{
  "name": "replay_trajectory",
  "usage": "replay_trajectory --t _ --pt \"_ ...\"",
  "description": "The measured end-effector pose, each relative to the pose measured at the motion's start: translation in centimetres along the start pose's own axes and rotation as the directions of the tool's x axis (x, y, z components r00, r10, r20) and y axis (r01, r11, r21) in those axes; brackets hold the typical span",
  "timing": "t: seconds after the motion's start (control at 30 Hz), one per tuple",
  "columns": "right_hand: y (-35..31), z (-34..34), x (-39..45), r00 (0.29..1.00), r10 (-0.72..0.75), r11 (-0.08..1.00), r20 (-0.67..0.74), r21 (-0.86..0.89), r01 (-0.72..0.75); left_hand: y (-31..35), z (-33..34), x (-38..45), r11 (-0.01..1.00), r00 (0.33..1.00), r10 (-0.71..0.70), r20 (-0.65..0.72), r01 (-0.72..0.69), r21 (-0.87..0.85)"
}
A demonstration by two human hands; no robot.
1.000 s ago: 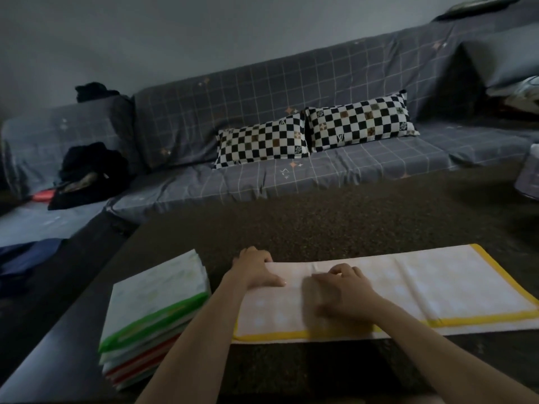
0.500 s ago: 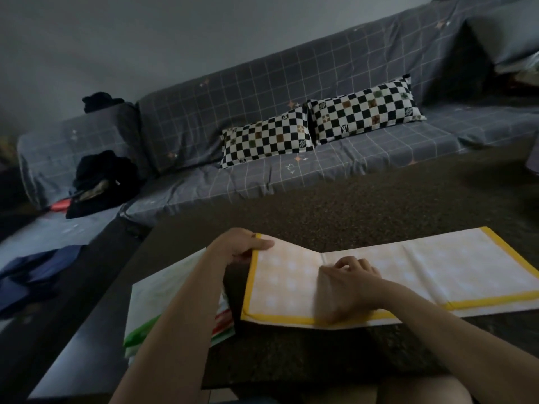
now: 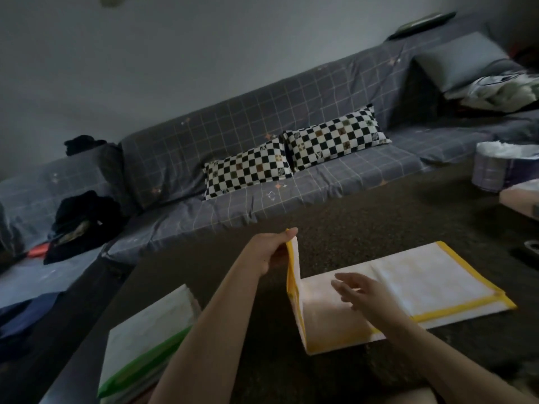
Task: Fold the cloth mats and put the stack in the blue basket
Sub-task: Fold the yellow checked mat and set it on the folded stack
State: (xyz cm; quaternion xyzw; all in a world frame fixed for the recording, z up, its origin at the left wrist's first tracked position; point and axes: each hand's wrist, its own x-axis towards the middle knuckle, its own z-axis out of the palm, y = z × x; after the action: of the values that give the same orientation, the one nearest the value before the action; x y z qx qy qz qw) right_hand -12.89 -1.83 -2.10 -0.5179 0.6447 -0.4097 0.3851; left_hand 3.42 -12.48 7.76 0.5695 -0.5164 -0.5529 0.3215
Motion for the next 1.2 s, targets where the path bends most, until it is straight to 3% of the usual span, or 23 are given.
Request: replay_trajectory --t 0.13,0.27,0.43,0.53,0.63,0.73,0.83,1.07,1.2 --pt "0.2 -3.1 -1.1 0.993 0.006 0.997 -0.121 0.079 0.004 -0.6 4.9 0.9 0.999 1.0 0.015 -0.014 -0.015 0.046" --pt "1.7 -5.0 -1.4 0.971 0.124 0.992 -0.207 0.064 -0.113 -2.5 9.8 1.3 0.999 1.0 0.011 -0.025 -0.009 0.048" --pt "3.3 -5.4 -1.9 0.975 0.174 0.968 -0.141 -0.155 -0.195 -5.5 13.0 1.3 0.98 0.995 -0.056 -0.088 0.072 0.186" --pt "3.9 -5.1 -2.3 0.978 0.146 0.952 -0.147 -0.248 -0.179 -7.2 13.2 1.2 0.963 0.991 0.069 -0.118 -0.035 0.269" --pt "4.2 -4.3 -2.9 0.98 0.051 0.933 -0.19 -0.341 -0.115 -8.8 12.1 1.4 0.837 0.935 0.345 -0.087 -0.264 0.479" --pt "4.2 -3.6 -3.2 0.973 -0.046 0.899 -0.226 -0.435 -0.059 -10.4 10.7 1.8 0.705 0.894 0.449 -0.015 -0.344 0.62" --pt "4.1 -3.1 -3.3 0.97 -0.062 0.878 -0.236 -0.475 -0.059 -11.1 10.1 2.0 0.596 0.892 0.447 0.066 -0.352 0.722" --pt "5.6 -6.0 -1.3 0.935 -0.112 0.795 -0.336 -0.595 -0.118 -11.3 10.5 -0.1 0.574 0.935 0.354 0.021 -0.235 0.784" --pt "6.2 -9.3 0.8 0.942 -0.104 0.775 -0.319 -0.62 -0.124 -11.8 11.5 -2.6 0.491 0.898 0.437 0.05 -0.285 0.823"
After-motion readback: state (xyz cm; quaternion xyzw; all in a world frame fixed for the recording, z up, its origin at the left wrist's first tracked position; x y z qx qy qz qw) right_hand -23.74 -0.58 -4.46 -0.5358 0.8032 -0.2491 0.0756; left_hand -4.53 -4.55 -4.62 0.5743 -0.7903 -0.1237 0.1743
